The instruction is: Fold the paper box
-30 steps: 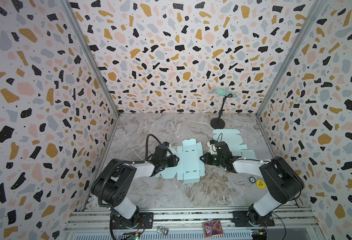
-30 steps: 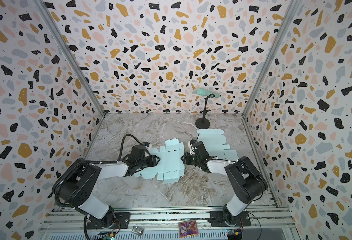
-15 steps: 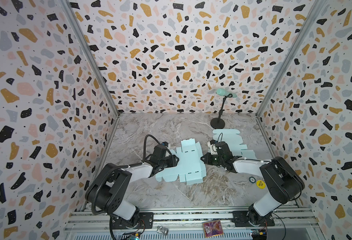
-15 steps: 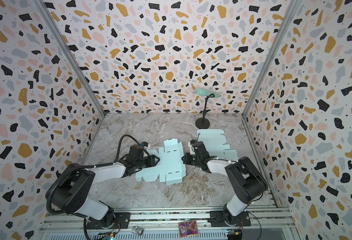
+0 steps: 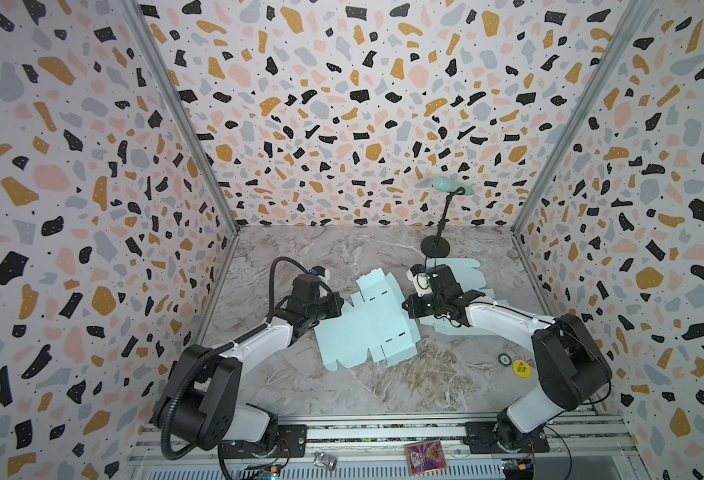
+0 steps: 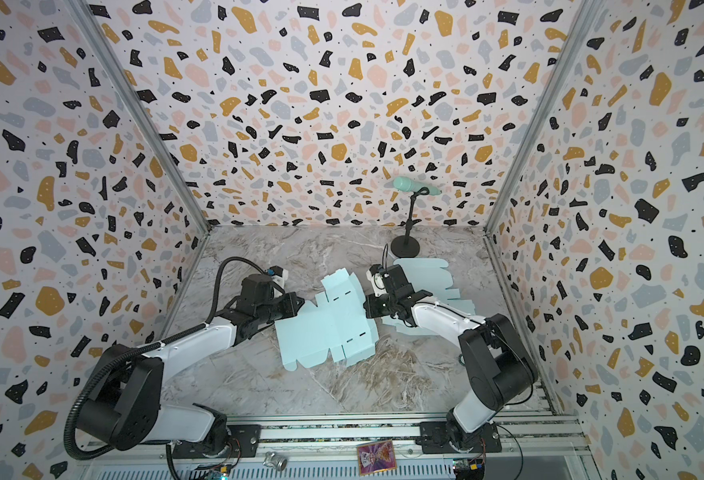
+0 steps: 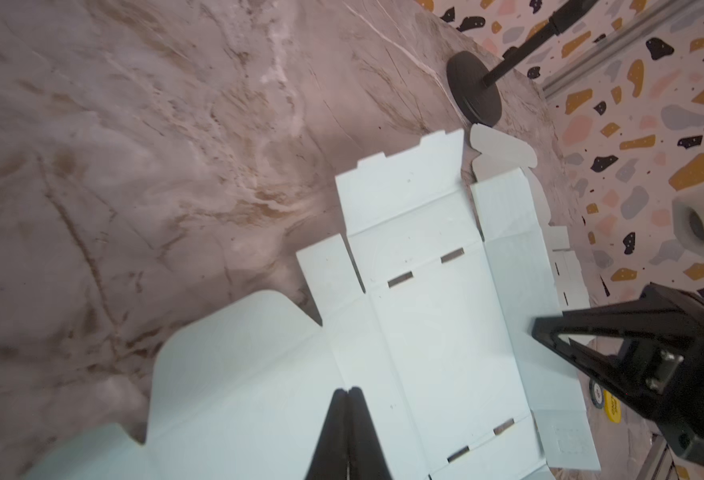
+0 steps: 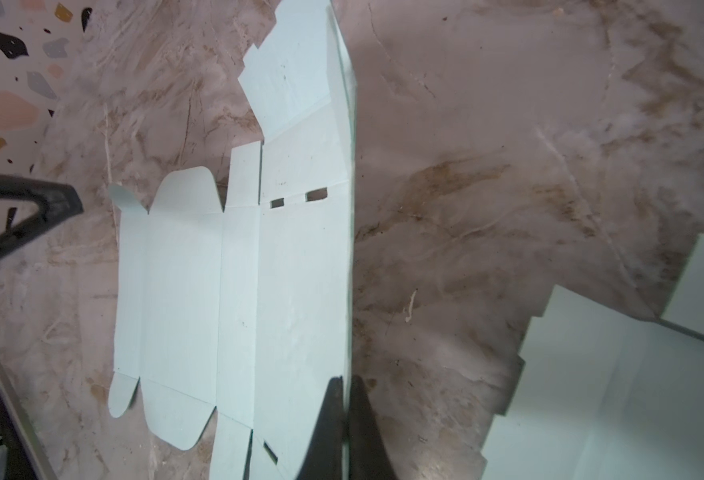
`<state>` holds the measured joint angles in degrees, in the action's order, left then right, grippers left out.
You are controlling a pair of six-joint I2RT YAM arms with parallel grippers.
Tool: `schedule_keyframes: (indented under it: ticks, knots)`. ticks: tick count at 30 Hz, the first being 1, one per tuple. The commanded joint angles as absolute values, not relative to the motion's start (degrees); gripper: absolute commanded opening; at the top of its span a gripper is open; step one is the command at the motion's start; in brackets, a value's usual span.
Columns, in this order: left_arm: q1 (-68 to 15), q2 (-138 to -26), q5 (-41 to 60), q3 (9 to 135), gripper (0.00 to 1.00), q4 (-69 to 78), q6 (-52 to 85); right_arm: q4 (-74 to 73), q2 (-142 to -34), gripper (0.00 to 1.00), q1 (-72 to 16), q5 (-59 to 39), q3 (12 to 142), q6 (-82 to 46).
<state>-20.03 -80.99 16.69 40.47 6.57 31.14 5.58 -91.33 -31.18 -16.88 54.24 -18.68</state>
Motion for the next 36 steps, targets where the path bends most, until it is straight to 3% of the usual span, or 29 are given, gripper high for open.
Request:
schedule_keyframes:
  ticks: [1,9,20,36]
  knots:
    - [-19.6,-82.2,18.6,43.2,0.01,5.0,29.0,12.6,-90.0,0.00,-33.3,-13.3,57.4,-12.2]
    - [-21.0,-84.1,21.0,45.0,0.00,8.6,30.7,16.4,-92.4,0.00,-37.2,-8.0,62.1,-6.6]
    - [-16.0,-88.4,21.0,43.1,0.00,11.6,30.8,17.2,-90.9,0.00,-39.2,-6.7,62.3,-4.1]
    - [-15.9,-94.1,17.4,39.4,0.00,16.0,30.8,17.3,-91.7,0.00,-40.5,-6.3,63.4,-2.1]
